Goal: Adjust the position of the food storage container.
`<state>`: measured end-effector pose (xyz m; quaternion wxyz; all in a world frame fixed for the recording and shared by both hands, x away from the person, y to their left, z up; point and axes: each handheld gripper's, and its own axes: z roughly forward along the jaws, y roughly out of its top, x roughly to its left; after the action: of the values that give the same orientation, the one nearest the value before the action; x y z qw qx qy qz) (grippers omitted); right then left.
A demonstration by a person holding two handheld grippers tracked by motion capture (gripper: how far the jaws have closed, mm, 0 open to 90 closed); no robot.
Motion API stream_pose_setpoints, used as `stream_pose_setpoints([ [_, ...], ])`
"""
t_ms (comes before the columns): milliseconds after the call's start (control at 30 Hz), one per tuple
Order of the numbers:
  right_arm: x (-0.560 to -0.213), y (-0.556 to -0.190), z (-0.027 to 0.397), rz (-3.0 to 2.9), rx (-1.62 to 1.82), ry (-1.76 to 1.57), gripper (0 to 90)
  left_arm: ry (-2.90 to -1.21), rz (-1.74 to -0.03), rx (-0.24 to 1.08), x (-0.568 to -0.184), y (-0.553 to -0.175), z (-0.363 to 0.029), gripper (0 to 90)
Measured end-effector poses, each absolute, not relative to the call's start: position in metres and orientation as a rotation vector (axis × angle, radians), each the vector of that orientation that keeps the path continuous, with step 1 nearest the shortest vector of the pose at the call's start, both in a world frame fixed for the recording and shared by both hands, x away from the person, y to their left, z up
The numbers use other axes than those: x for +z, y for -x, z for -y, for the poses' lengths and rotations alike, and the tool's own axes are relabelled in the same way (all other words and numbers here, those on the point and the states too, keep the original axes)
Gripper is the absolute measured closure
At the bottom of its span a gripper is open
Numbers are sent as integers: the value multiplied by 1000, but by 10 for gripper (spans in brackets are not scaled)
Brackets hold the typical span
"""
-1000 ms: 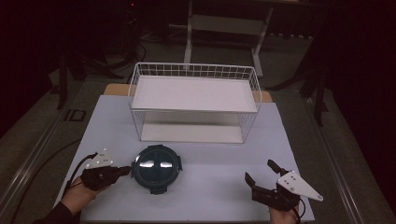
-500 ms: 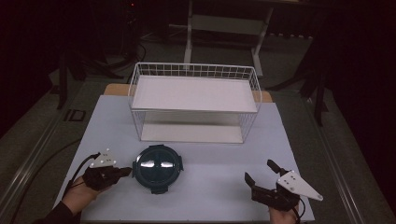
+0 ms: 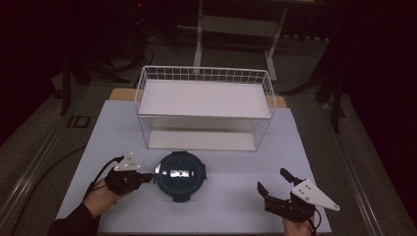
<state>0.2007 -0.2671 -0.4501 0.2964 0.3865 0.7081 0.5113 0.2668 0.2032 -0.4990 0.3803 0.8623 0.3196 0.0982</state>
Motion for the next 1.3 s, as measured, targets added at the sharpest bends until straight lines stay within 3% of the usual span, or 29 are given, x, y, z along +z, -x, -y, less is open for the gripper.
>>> stream_pose_setpoints([
  [1300,-453,-203,264,-1911,1348,-959,113,-2198,-706,183,-496,-289,-128,897],
])
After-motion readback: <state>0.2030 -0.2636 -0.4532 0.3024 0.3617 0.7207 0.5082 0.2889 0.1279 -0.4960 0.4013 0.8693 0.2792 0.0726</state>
